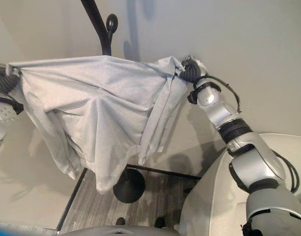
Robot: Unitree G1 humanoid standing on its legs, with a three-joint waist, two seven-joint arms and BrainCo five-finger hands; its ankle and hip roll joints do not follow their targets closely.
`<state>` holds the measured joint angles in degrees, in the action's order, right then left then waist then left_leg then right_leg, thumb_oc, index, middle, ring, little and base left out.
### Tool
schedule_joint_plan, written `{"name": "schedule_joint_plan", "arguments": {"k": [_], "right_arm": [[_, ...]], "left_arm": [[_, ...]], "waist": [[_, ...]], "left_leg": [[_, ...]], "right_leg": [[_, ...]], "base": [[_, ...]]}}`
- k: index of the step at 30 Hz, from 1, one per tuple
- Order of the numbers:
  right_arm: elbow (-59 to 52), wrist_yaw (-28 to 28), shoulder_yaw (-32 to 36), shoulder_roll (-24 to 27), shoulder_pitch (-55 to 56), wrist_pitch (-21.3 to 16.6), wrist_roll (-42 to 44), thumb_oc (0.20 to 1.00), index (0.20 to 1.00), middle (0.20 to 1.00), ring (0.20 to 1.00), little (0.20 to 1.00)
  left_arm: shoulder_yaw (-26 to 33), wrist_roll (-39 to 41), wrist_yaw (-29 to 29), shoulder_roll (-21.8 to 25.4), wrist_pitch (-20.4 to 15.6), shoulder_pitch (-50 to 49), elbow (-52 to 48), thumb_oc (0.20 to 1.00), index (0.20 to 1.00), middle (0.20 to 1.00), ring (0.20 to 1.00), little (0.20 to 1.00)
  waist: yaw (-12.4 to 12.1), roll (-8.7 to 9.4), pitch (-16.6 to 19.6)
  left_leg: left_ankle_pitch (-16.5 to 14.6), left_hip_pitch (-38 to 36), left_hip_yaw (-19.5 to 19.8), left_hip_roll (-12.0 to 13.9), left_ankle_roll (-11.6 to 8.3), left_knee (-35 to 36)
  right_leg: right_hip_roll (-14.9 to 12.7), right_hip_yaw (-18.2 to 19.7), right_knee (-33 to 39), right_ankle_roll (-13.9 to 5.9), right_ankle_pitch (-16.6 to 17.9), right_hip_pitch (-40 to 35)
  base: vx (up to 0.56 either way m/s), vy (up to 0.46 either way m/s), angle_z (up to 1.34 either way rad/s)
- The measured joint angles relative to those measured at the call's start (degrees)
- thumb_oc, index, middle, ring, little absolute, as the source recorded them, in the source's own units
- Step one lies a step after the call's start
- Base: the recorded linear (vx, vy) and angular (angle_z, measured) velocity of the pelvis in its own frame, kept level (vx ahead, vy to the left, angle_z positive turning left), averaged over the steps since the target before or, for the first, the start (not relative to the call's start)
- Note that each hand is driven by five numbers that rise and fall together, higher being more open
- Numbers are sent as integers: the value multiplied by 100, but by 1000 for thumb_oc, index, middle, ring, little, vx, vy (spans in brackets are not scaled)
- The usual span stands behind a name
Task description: Hang the clothes on the sofa on the clothes rack.
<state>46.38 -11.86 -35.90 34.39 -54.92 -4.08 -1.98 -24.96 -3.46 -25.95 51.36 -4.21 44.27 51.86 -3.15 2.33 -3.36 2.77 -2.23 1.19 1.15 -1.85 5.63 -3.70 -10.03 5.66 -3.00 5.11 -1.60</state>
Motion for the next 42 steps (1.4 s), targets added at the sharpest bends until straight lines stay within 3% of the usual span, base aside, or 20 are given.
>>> {"name": "schedule_joint_plan", "arguments": {"k": [8, 13, 14, 15, 18, 33, 42], "right_arm": [[748, -11, 85, -873, 539, 308, -47, 200, 200, 200, 200, 200], [732, -51, 404, -1105, 1136, 324, -47, 200, 200, 200, 200, 200], [758, -65, 415, -1155, 1249, 310, -48, 1000, 1000, 1000, 1000, 1000], [731, -126, 699, -1360, 1715, 269, -96, 1000, 1000, 1000, 1000, 1000], [740, -73, 805, -1519, 2217, 331, -184, 1000, 1000, 1000, 1000, 1000], [221, -152, 1319, -1391, 2314, 303, 44, 1000, 1000, 1000, 1000, 1000], [-1552, -109, 1902, -969, 3494, 80, 247, 1000, 1000, 1000, 1000, 1000]], "left_arm": [[-166, -3, 175, -1135, 108, 20, 281, 200, 200, 200, 200, 200], [-99, -4, 222, -1617, 101, -419, 142, 200, 200, 200, 200, 200], [-43, -4, 248, -1806, 100, -561, 135, 1000, 1000, 1000, 1000, 1000], [207, 4, 246, -2213, 67, -1018, -39, 1000, 1000, 1000, 1000, 1000], [271, 55, 520, -2504, 58, -1591, -153, 1000, 1000, 1000, 1000, 1000], [788, 1007, 1052, -2542, 38, -1890, -436, 1000, 1000, 1000, 1000, 1000], [1563, 1476, 1320, -2567, -83, -3208, -1385, 1000, 1000, 1000, 1000, 1000]], "waist": [[64, -53, -35], [145, -213, -141], [149, -252, -182], [164, -254, -191], [148, -266, -212], [234, -272, -284], [281, -330, -250]], "left_leg": [[76, 114, 65, -5, 28, -31], [76, 90, 12, -9, 29, -31], [70, 72, -26, -4, 23, -30], [39, -18, -49, 3, -3, -30], [-24, -85, -67, 8, 5, 2], [-38, -241, -83, 20, 63, 0], [-76, -325, -115, 22, 59, 4]], "right_leg": [[-10, -101, -3, 6, 11, 70], [-19, -85, -2, 3, 8, 56], [-17, -57, -1, 1, 7, 52], [-13, -35, -2, -29, -15, -18], [-13, -11, 3, -48, -88, -82], [-6, -17, 27, -16, -74, -235], [-5, 5, 27, -12, -102, -304]], "base": [[-27, 20, 8], [1, 6, -3], [39, 14, -13], [62, 12, -9], [30, 4, -8], [23, 0, 0], [7, 1, -1]]}}
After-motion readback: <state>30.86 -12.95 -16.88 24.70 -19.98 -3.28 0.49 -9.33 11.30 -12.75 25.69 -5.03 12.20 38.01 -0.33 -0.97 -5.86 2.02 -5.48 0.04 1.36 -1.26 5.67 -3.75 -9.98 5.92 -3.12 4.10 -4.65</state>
